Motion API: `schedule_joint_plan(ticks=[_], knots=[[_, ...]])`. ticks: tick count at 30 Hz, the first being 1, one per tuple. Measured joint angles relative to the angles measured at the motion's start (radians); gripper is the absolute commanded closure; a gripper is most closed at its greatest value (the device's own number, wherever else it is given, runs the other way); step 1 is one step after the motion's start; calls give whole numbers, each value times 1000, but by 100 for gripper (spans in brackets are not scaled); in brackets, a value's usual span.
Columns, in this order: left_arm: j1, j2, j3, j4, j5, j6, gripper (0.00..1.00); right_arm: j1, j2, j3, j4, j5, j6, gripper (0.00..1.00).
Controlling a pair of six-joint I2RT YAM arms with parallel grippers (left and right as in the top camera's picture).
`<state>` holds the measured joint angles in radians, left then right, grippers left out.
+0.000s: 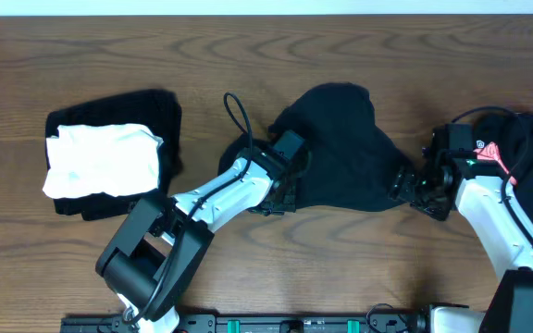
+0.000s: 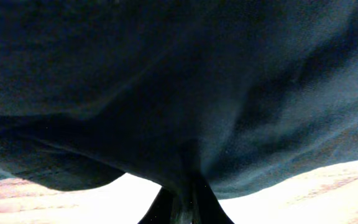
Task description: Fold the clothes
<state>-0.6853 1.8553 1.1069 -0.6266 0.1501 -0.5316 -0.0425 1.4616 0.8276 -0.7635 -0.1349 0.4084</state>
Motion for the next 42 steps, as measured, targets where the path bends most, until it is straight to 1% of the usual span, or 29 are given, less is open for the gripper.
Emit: schedule_joint_plan(ticks=[5,9,13,17,20,23,26,30,33,35,38,42], knots=[[0,-1,0,-14,-29,0,94,-13,0,-35,78,-61,-22,24],[0,-1,0,-18,-49,0,94,-12,0,-100,187,-142,-22,30],[0,-2,0,-19,-54,0,94,-12,6,-165,243,-177,0,36],[0,-2,0,-19,-55,0,94,-13,11,-197,282,-197,11,54],[0,-2,0,-19,-57,0,94,-13,11,-207,288,-200,14,66],[0,-2,0,-19,-57,0,94,-13,13,-214,304,-195,17,80],[0,-2,0,-19,-57,0,94,-13,16,-216,335,-187,7,99],[0,-2,0,-19,-57,0,94,-13,16,-213,319,-186,3,99],[0,-6,0,-34,-58,3,94,-13,10,-193,248,-187,-9,98],[0,-29,2,-84,-61,13,94,-13,-16,-157,159,-187,-24,99],[4,-97,37,-180,-61,35,93,-13,-87,-72,28,-186,-47,99],[21,-264,164,-273,-83,71,94,-13,-218,98,-79,-172,-66,99]])
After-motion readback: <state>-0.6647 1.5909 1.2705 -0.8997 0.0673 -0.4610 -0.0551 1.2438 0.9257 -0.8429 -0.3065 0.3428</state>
